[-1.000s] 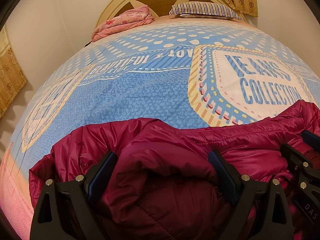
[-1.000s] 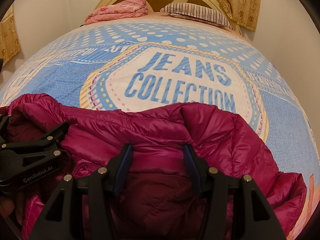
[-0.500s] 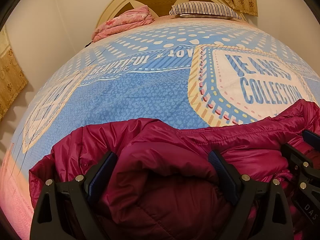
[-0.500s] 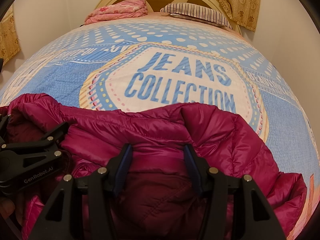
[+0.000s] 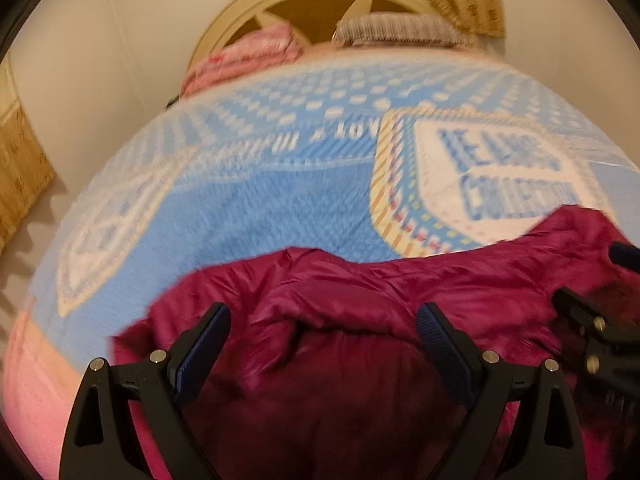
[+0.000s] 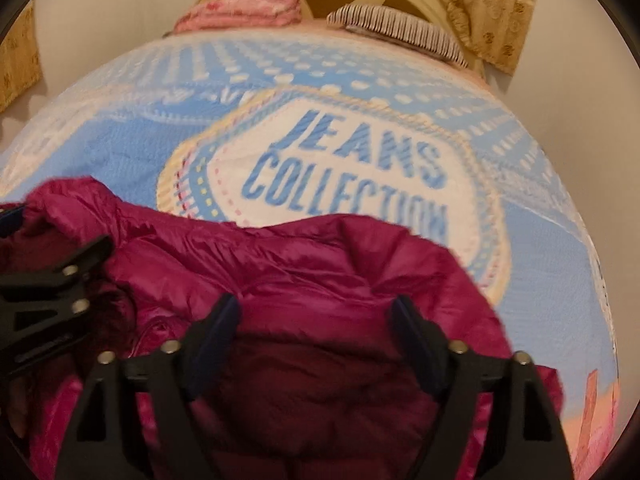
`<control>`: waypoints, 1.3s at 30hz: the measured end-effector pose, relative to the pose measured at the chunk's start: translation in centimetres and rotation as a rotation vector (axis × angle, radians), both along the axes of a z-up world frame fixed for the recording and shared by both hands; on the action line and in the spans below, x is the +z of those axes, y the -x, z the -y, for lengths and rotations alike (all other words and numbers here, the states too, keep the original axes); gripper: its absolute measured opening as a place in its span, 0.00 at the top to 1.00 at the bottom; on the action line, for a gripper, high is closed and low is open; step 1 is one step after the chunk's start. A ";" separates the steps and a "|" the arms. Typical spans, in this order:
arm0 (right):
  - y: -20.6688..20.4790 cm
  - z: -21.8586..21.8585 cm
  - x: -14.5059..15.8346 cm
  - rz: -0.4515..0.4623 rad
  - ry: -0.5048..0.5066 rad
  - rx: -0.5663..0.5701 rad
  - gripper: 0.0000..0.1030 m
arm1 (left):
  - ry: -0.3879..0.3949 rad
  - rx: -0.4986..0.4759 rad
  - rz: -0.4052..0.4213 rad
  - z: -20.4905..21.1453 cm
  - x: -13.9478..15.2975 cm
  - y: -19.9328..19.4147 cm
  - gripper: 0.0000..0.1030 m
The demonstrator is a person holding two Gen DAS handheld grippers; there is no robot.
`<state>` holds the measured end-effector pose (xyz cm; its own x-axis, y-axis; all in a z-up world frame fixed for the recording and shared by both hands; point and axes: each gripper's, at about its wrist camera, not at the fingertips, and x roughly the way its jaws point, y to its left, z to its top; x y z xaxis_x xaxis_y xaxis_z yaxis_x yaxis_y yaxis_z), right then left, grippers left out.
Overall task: Fold large clothes
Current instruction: 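Open both tools, release the jacket and smooth it flat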
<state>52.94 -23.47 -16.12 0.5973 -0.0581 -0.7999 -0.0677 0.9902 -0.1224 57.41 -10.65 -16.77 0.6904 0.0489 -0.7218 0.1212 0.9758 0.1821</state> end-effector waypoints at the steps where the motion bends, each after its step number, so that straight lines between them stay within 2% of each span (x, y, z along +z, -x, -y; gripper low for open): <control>1: 0.6 0.5 0.5 0.010 0.005 -0.011 0.20 | 0.000 -0.011 0.020 -0.1 0.7 0.9 0.08; 4: 2.6 1.7 1.8 0.040 -0.005 -0.036 0.20 | 0.010 -0.033 0.052 -0.8 2.5 3.7 0.08; 7: 5.0 2.3 2.0 0.017 -0.053 -0.023 0.20 | 0.025 -0.033 0.041 -1.7 2.9 6.7 0.08; 13: 10.8 2.1 2.3 0.023 -0.077 0.009 0.20 | 0.019 -0.010 0.037 -3.9 2.0 12.7 0.08; 15: 12.6 2.3 2.3 0.026 -0.081 0.012 0.20 | 0.045 0.001 0.027 -4.9 1.7 14.6 0.08; 31: 23.3 5.3 0.5 0.014 -0.112 -0.028 0.19 | 0.128 0.069 -0.038 -9.8 -0.6 25.2 0.08; 39: 28.3 7.0 -0.7 -0.015 -0.106 -0.059 0.19 | 0.090 0.077 -0.016 -11.6 -1.2 30.5 0.08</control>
